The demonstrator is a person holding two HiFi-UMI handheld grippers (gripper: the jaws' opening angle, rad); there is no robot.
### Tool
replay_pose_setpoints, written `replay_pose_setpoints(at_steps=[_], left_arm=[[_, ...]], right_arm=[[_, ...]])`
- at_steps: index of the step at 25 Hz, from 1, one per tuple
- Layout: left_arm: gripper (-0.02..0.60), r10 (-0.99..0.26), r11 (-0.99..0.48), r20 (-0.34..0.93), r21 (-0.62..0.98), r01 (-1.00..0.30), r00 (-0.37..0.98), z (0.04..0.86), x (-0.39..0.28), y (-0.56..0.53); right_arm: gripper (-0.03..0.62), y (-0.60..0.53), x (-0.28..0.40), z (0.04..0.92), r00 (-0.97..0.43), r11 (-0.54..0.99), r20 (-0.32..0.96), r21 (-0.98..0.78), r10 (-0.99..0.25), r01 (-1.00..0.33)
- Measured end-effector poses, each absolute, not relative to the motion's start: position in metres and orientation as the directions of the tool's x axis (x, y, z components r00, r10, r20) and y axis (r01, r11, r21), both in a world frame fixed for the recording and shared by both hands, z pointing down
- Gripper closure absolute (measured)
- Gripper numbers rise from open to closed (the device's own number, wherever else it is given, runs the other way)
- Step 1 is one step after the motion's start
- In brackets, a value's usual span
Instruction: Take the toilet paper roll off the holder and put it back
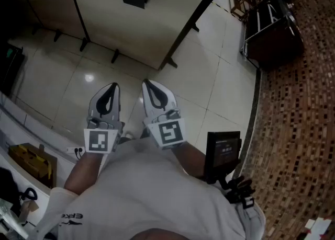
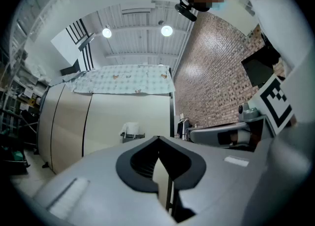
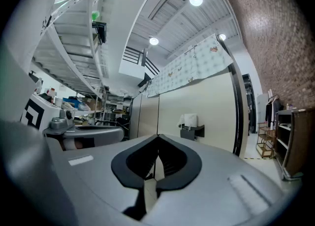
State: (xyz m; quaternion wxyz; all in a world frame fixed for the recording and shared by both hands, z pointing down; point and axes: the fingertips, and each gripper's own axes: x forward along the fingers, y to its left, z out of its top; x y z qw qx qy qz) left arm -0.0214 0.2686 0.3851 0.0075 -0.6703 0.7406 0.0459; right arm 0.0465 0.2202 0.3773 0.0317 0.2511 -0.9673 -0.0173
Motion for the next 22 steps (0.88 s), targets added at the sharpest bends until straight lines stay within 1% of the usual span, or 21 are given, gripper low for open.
replay_pose_setpoints(at_steps=[10,22], left_arm=[[0.58,-0.989,0.129,-0.071,0.042,-0.991,-0.132,0.388,-0.066,0.22],[0.58,-0.979,0.194,-0.072,-0.034,-0.98,-0.191,0.368,-0.133,0.065]], right_arm=[[0.579,0.166,0.006,0.382,-0.883,0.883,0.033,0.048,-0.468,-0.467],[0.579,0.007,-0.055,0.364,-0.911,0.91,-0.009,0.029,-0.413,-0.413]])
